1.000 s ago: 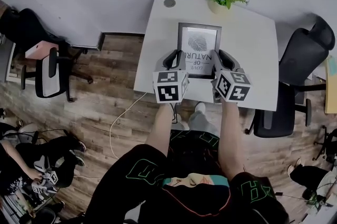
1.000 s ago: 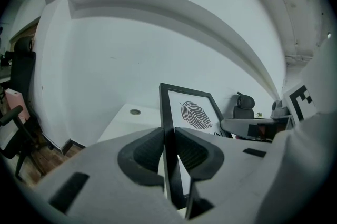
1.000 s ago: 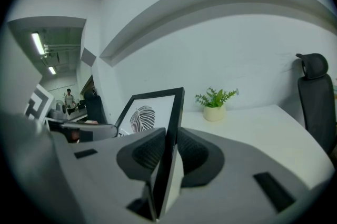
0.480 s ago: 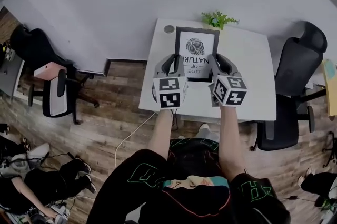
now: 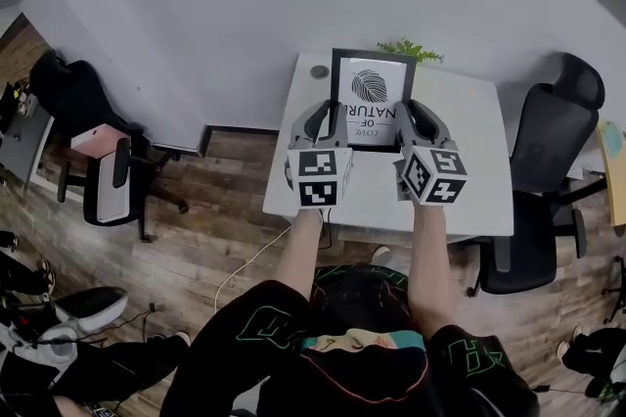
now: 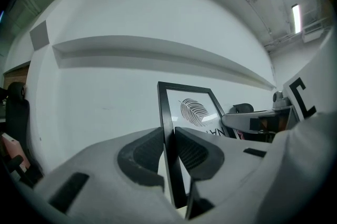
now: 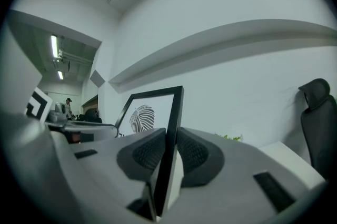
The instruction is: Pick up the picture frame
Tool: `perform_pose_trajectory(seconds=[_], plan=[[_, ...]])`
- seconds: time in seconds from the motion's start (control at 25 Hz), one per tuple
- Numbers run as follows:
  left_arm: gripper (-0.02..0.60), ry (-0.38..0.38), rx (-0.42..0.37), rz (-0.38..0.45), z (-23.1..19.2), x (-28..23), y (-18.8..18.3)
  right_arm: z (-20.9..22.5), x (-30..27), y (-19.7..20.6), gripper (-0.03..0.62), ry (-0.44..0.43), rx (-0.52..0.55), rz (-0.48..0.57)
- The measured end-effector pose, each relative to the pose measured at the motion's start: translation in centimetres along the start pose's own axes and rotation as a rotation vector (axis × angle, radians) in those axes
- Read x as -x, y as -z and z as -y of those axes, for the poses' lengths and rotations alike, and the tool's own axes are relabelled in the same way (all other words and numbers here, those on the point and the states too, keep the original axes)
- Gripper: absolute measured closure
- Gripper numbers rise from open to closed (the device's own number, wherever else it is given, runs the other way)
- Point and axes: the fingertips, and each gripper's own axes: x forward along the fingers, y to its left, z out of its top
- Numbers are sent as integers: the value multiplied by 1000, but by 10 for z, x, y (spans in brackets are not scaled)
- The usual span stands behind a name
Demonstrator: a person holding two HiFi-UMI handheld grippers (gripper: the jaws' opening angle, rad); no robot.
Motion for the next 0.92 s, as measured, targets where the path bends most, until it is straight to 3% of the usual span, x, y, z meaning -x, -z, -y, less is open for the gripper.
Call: perform_pose_trajectory(seconds=[0.92], plan=[[508,46,36,28,-2,7,2,-9,7,-5,517,12,52,-2]])
